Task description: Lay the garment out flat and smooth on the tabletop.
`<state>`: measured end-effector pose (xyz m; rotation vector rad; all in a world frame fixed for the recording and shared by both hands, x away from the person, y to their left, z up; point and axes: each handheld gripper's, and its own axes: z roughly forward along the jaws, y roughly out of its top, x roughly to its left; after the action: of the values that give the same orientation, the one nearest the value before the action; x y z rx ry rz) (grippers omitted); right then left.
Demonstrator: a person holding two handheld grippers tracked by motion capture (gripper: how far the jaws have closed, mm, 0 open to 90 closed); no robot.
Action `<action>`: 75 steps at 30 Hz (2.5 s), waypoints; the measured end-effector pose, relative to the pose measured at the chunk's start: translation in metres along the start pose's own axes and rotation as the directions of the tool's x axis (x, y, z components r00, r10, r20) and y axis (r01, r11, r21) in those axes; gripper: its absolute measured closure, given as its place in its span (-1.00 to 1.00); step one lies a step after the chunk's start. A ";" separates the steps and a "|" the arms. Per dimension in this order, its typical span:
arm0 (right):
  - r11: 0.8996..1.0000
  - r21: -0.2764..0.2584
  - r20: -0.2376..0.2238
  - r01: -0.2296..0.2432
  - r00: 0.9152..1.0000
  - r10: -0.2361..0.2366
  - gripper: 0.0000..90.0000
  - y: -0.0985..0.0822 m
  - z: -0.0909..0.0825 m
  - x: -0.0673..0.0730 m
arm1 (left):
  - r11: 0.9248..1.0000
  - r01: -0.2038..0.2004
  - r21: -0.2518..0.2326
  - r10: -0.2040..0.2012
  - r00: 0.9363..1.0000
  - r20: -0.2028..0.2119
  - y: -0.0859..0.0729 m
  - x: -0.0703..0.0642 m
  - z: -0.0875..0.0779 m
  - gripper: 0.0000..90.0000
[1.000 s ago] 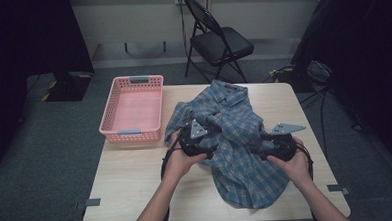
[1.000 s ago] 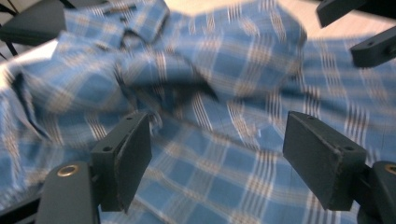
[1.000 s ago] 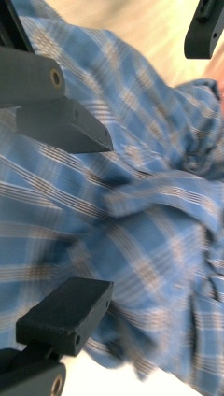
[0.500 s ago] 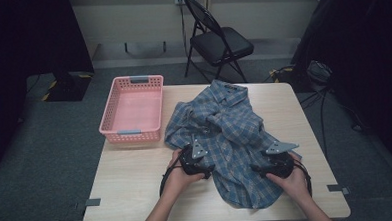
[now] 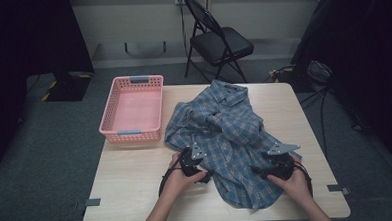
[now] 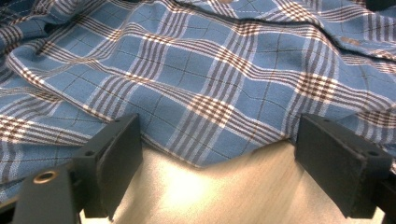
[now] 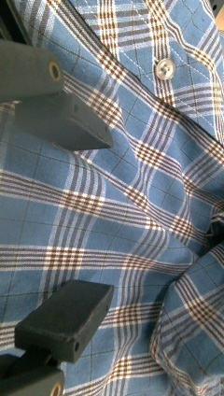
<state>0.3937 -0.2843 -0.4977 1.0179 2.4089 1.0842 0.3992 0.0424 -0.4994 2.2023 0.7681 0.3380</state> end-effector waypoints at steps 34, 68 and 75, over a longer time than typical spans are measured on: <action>0.987 -0.157 0.018 -0.022 1.000 0.025 0.10 0.057 -0.011 0.000 | 1.000 0.008 -0.002 -0.008 1.000 -0.005 -0.001 0.000 0.000 -0.68; 0.986 -0.122 -0.070 -0.114 0.992 0.106 0.97 0.092 -0.014 -0.033 | 1.000 0.007 -0.003 -0.007 1.000 -0.005 0.000 0.001 0.000 -0.68; 0.982 -0.126 -0.053 -0.142 0.989 0.136 0.97 0.091 -0.031 -0.048 | 1.000 0.010 -0.004 -0.010 1.000 -0.006 0.000 0.000 0.000 -0.68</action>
<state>0.4545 -0.2926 -0.4092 1.1429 2.2946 1.3056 0.3992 0.0428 -0.4997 2.1944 0.7808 0.3410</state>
